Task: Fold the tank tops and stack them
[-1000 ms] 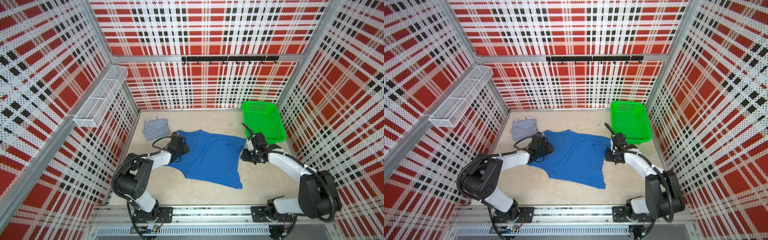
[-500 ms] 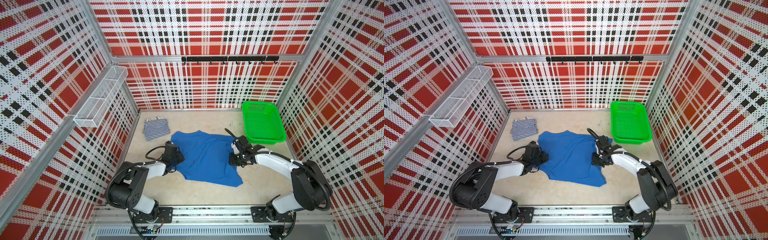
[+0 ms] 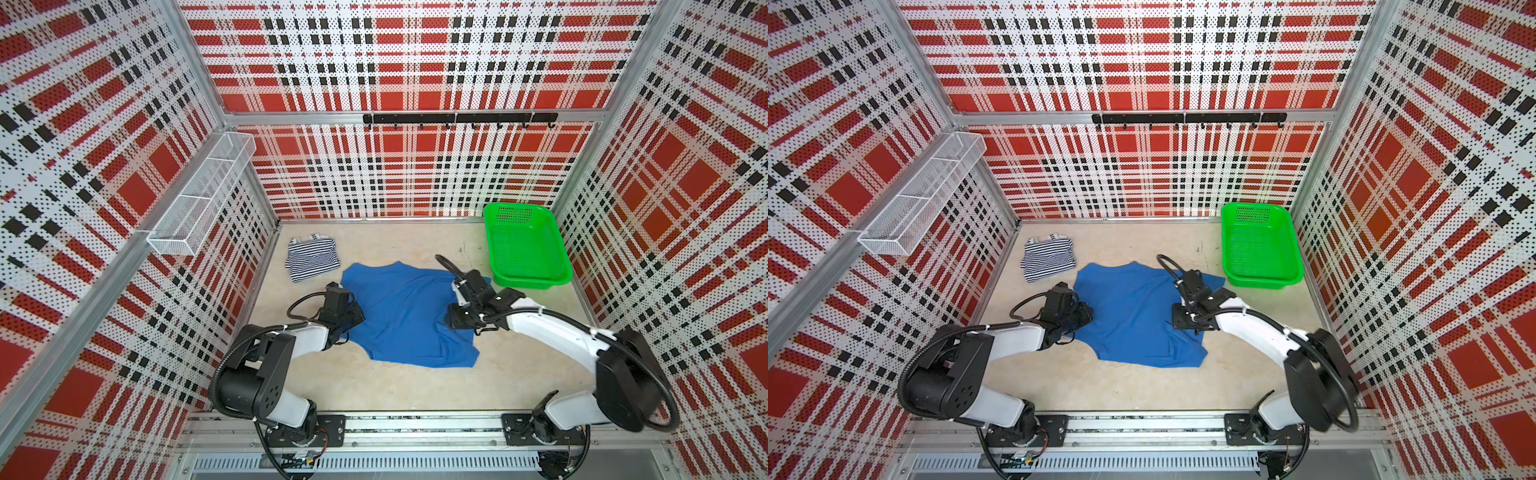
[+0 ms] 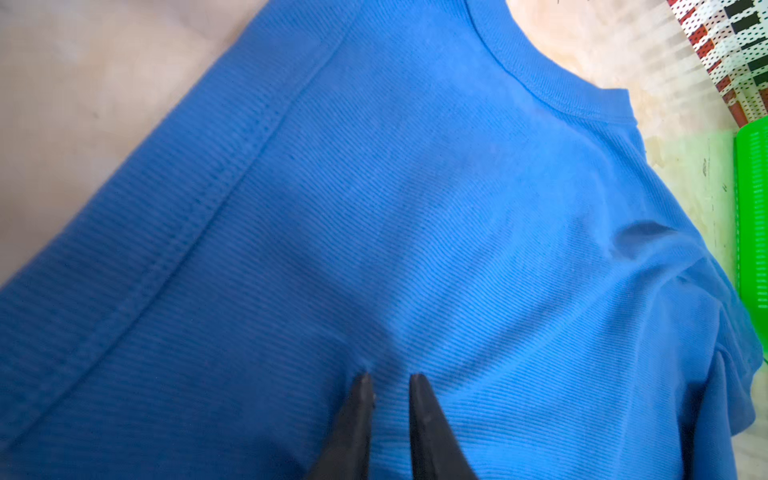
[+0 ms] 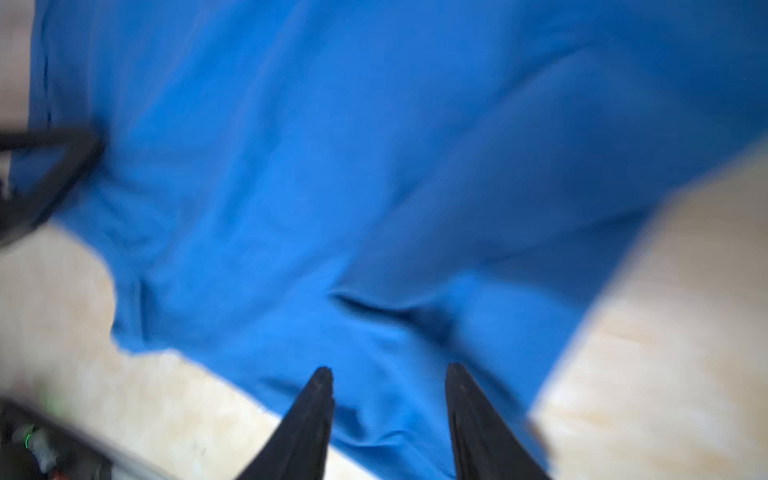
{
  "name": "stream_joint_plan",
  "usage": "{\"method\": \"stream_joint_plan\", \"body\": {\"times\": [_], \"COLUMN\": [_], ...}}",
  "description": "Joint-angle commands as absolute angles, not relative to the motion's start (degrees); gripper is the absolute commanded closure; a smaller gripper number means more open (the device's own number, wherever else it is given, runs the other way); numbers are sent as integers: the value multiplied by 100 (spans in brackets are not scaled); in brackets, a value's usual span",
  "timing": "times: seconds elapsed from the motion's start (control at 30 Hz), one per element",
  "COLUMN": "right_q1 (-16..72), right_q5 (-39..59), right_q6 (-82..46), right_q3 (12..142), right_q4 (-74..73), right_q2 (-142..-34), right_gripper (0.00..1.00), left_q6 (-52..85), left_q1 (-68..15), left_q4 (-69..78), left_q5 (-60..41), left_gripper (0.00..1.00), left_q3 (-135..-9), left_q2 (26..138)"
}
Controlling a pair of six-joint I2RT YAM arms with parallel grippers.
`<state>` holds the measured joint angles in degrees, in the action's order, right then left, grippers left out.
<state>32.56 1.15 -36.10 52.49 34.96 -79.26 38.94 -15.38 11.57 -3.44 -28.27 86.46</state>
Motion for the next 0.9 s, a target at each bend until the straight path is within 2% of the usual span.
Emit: {"method": "stream_joint_plan", "body": {"times": [0.0, 0.1, 0.2, 0.3, 0.5, 0.63, 0.87], "right_q1": [2904, 2945, 3168, 3385, 3507, 3498, 2713], "right_q5": [-722, -828, -887, -993, -788, -1059, -1443], "right_q6": [-3663, -3713, -3829, -3840, -3729, -3736, -3493], "right_q3": [4871, 4772, 4812, 5004, 5279, 5323, 4688], "right_q4": [4106, 4139, 3896, 3788, 3419, 3630, 4157], "right_q2": [-7692, -7962, -8294, -8768, -9524, -9630, -8814], "right_gripper": [56, 53, 32, 23, 17, 17, 16], "left_q6": [3771, 3762, 3744, 3744, 3709, 3734, 3883], "left_q1": [-1461, -1328, -1266, -1240, -1108, -913, -818], "left_q4": [859, 862, 845, 869, 885, 1055, 1178], "left_q5": [-307, -319, -329, -325, -369, -573, -722], "left_gripper": [78, 79, 79, 79, 79, 79, 82], "left_q3": [-2804, -2807, -2828, -2823, -2749, -2646, -2716], "left_q2": [8806, 8832, 8859, 8868, 8844, 8880, 9124]}}
